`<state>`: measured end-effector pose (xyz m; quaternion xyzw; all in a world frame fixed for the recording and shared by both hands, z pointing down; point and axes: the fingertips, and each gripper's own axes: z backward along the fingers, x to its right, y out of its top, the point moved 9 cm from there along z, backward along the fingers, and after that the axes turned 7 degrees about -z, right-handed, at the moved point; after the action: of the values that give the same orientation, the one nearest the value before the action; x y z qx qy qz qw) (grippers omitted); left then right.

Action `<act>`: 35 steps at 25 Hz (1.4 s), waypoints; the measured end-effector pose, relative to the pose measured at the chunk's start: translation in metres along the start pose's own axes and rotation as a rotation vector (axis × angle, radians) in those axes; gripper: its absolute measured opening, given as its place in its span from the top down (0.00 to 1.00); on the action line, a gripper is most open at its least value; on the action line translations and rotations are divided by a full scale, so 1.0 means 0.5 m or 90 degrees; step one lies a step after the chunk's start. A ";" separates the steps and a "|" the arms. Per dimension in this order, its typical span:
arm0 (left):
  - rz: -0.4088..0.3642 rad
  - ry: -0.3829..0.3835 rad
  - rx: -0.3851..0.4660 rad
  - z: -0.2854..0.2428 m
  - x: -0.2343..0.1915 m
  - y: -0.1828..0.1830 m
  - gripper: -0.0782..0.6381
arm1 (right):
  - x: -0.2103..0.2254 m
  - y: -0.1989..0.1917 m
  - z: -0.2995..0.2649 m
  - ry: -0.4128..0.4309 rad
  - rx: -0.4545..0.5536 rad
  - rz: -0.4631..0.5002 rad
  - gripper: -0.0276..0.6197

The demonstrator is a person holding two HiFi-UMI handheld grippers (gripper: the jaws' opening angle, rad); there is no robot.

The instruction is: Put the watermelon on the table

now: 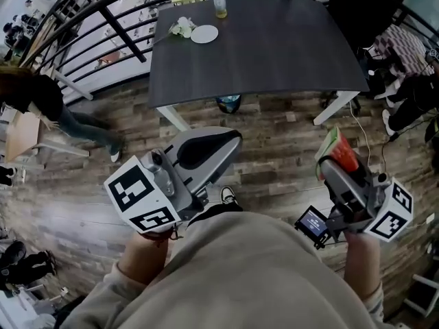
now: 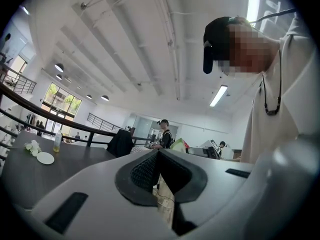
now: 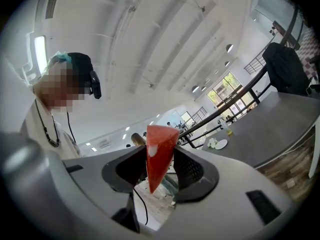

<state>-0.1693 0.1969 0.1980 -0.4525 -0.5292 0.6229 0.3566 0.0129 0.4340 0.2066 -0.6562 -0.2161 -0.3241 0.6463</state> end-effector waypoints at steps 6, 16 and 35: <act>-0.006 0.006 0.003 0.037 -0.127 0.026 0.88 | 0.028 0.051 -0.169 0.009 -0.021 0.002 0.68; 0.020 0.118 0.020 0.107 -0.289 0.014 0.88 | 0.112 0.102 -0.365 0.048 -0.067 0.005 0.68; 0.003 0.154 -0.028 -0.153 -0.619 0.082 0.88 | 0.451 0.382 -0.561 0.093 -0.069 -0.020 0.68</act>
<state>0.0082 -0.0708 0.2131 -0.5333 -0.4950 0.5529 0.4061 0.2632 0.1126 0.2177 -0.6613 -0.1609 -0.3921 0.6189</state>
